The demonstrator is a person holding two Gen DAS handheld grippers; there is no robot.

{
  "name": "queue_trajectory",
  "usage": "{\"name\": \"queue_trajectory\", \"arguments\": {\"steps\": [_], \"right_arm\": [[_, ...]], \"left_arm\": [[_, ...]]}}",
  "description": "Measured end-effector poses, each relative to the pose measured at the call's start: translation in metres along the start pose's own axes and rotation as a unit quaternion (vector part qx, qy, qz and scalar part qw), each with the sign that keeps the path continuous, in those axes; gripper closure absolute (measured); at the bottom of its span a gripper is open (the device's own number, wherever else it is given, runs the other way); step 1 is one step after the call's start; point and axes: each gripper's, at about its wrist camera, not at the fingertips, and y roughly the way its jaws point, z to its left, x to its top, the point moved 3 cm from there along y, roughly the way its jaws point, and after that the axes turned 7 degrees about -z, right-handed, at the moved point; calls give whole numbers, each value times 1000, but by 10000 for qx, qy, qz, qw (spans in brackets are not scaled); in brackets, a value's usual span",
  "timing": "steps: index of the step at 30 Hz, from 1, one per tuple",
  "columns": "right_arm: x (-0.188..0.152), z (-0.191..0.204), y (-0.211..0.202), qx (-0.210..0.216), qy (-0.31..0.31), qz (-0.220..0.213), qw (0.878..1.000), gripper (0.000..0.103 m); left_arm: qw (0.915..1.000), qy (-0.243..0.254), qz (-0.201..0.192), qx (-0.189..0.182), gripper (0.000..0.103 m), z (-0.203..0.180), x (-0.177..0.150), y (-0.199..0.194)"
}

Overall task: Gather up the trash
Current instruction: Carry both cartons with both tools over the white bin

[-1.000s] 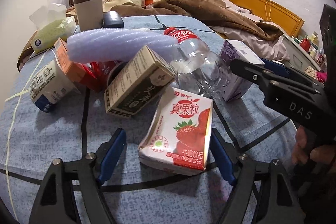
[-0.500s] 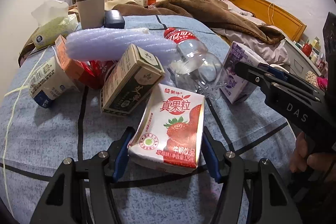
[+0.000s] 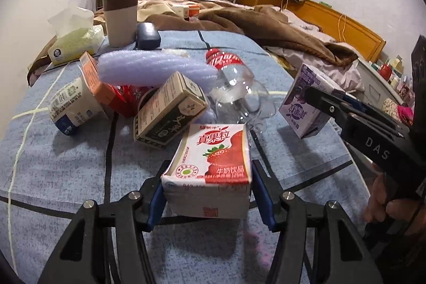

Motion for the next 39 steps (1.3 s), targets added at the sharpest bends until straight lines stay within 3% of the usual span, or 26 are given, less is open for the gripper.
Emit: {"name": "queue_trajectory", "arguments": {"steps": [22, 39], "right_arm": [[7, -19, -40, -48, 173, -437, 9989, 62], [15, -79, -85, -671, 416, -814, 9936, 62]], "left_arm": [[9985, 158, -516, -89, 48, -29, 24, -32], [9916, 737, -793, -712, 48, -116, 55, -32]]}}
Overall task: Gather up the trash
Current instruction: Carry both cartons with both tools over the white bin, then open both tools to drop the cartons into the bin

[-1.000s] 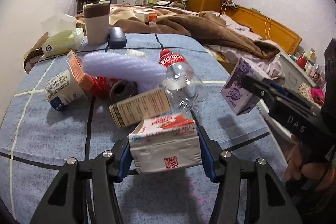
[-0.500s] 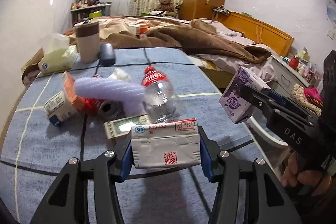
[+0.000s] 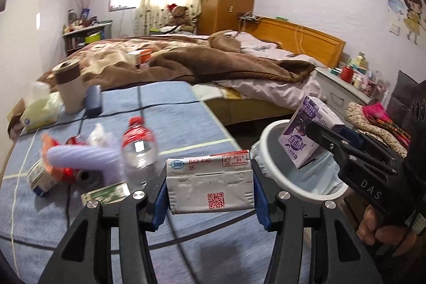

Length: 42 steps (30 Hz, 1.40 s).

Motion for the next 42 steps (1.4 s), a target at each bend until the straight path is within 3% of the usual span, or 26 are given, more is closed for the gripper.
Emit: {"name": "queue_trajectory", "arguments": {"steps": [6, 18, 35, 42], "right_arm": [[0, -25, -5, -309, 63, -17, 9995, 62], [-17, -78, -2, -852, 302, 346, 9953, 62], [-37, -114, 11, -1187, 416, 891, 9880, 61], [-35, -114, 8, -1286, 386, 815, 9876, 58]], "left_arm": [[9996, 132, -3, -262, 48, -29, 10, 14], [9961, 323, 268, -773, 48, -83, 15, 60], [9882, 599, 627, -1261, 47, -134, 10, 105], [9893, 497, 549, -1261, 34, -131, 13, 102]]}}
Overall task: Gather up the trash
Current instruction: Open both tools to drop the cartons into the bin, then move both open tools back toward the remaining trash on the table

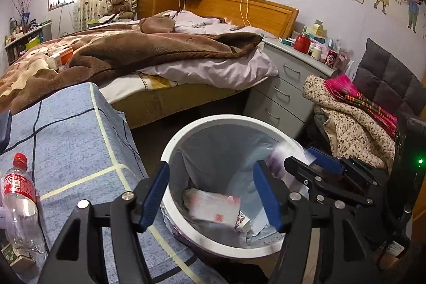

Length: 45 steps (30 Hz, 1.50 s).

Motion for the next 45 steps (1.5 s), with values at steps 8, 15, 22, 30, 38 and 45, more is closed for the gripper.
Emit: {"name": "queue_trajectory", "arguments": {"steps": [8, 15, 22, 30, 38, 45], "right_arm": [[5, 4, -2, 37, 34, -77, 10000, 38], [11, 14, -9, 105, 72, -228, 9997, 38], [15, 34, -16, 297, 33, -351, 9989, 38], [16, 68, -16, 673, -71, -387, 9970, 38], [17, 116, -13, 1137, -277, -356, 9925, 32], [18, 153, -8, 1523, -371, -244, 9873, 31]], "left_arm": [[9998, -100, -132, 113, 30, 12, 2, -15], [9990, -220, -307, 248, 30, 27, 2, -38], [9972, -323, -485, 478, 30, 46, -2, -66], [9923, -513, -672, 911, 29, 88, -17, -103], [9835, -865, -785, 1380, 28, 141, -35, -136], [9741, -1099, -808, 1801, 26, 186, -53, -159]]}}
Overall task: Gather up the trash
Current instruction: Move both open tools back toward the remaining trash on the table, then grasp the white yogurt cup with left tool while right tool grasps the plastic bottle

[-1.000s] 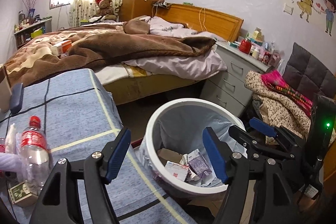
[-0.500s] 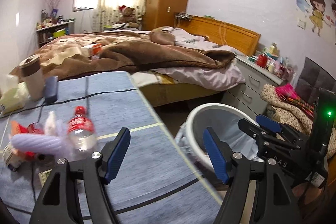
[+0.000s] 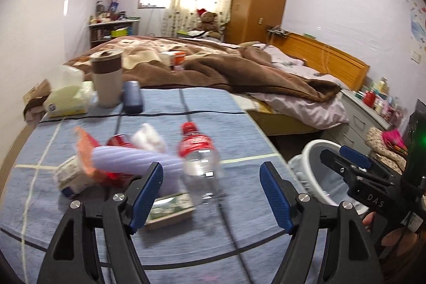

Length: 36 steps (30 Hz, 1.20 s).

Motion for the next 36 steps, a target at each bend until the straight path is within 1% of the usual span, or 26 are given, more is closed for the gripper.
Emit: {"name": "queue_trajectory", "arguments": {"steps": [7, 11, 16, 18, 22, 24, 27, 31, 33, 36], "right_arm": [[0, 35, 25, 414, -39, 265, 9988, 31], [-4, 54, 39, 541, -142, 416, 9976, 31], [-8, 71, 55, 753, -120, 676, 9948, 31], [-9, 77, 62, 778, -135, 743, 9941, 31], [-9, 85, 75, 733, -212, 880, 9932, 31], [-11, 89, 81, 701, -253, 941, 9928, 31], [-13, 91, 87, 642, -258, 1033, 9922, 31], [-15, 93, 94, 598, -279, 1134, 9914, 31], [-14, 95, 97, 589, -319, 1159, 9910, 31], [-14, 98, 100, 552, -425, 1195, 9904, 31]], "left_arm": [[9993, -154, -28, 336, 26, 48, -2, -8], [9975, -309, -1, 636, 25, 79, -5, -12], [9952, -481, 96, 852, 25, 113, -11, -13], [9939, -522, 115, 964, 25, 125, -12, -13], [9922, -632, 249, 1041, 25, 146, -14, -7], [9919, -562, 294, 1105, 24, 154, -15, -2], [9906, -558, 465, 1159, 24, 163, -19, 8], [9904, -361, 607, 1184, 24, 171, -20, 20], [9891, -260, 688, 1272, 24, 175, -20, 25], [9906, -74, 699, 1177, 22, 175, -15, 33]]}}
